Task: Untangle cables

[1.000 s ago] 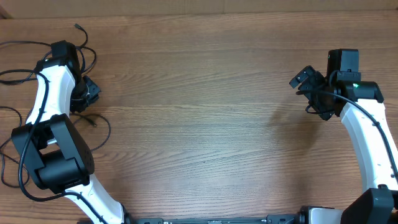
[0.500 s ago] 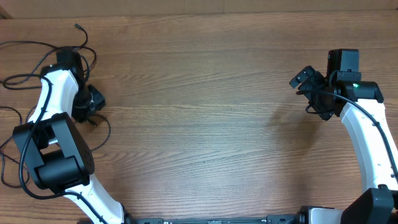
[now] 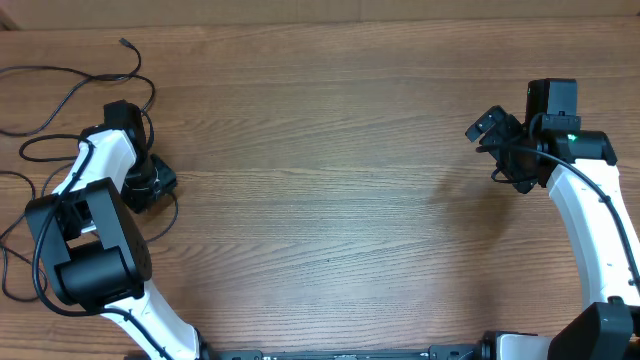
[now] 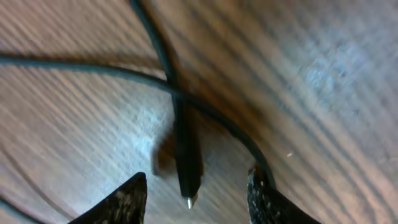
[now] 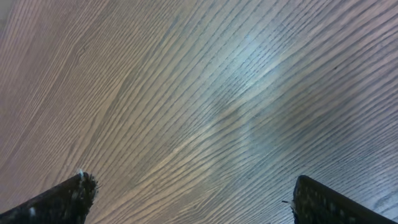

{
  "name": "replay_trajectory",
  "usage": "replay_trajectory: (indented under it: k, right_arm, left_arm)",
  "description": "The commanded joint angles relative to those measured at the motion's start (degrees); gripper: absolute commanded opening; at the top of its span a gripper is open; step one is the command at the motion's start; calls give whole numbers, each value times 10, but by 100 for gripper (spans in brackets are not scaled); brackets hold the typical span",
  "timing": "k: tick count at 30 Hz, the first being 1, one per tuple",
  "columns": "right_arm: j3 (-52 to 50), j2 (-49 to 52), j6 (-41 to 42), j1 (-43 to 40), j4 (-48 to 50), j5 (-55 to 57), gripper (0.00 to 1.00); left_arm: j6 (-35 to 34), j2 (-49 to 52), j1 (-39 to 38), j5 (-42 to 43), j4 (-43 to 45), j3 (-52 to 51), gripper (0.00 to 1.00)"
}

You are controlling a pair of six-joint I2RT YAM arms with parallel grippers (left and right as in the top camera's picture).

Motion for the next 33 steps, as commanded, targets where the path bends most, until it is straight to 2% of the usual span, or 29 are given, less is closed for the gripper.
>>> replay_trajectory:
  k: [1,3,8,12,18,24,33]
  right_arm:
    - [1,-8,-1,-4,3,5,100]
    - [1,-8,-1,-4,3,5,100]
    - [1,-8,-1,-4,3,5,100]
    - [1,-8,-1,-4,3,5,100]
    - [1,-8,-1,-4,3,5,100]
    - [1,-8,-1,-4,3,5,100]
    - [1,-8,-1,-4,3,5,100]
  left_arm:
    - [2,-11,3,-10,22,-23,49]
    - [2,-11,3,-10,35,-31,40]
    - [2,-11,3,-9,61,-48,36]
    - [2,-11,5,-9,73,-53,17]
    - [2,-11,8,-6,92,-52,5]
    - [2,-11,29,-3,93,-17,4]
    - [8,-11,72,43,26,144,4]
